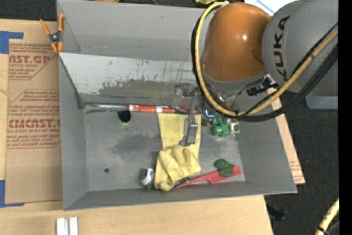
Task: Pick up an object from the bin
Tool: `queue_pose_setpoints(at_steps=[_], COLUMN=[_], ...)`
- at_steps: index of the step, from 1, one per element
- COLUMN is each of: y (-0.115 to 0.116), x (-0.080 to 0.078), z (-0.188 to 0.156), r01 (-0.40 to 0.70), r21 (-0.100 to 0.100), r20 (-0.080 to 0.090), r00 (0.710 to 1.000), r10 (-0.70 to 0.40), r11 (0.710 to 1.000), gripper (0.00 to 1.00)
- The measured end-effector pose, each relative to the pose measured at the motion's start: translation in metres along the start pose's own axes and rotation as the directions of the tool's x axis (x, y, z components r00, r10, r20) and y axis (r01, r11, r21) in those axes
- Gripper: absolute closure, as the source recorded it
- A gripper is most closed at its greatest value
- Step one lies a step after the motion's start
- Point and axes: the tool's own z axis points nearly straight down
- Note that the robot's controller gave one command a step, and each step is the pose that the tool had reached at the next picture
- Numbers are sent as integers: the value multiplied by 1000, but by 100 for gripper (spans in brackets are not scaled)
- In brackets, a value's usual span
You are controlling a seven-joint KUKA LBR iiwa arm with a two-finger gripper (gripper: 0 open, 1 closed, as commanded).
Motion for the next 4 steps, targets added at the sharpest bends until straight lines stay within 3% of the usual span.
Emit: queue_pose_setpoints(at_steps=[1,2,3,4], y=[0,-1,-3,14], x=[-1,30,59,57], z=[-5,76,66,101], r01=[-2,220,492,765], r21=[-1,1,4,0], r20=[8,8,12,2], r00=[1000,976,870,644], r10=[2,-220,-492,-765], r11=[1000,976,871,644], gripper=[0,0,0,0])
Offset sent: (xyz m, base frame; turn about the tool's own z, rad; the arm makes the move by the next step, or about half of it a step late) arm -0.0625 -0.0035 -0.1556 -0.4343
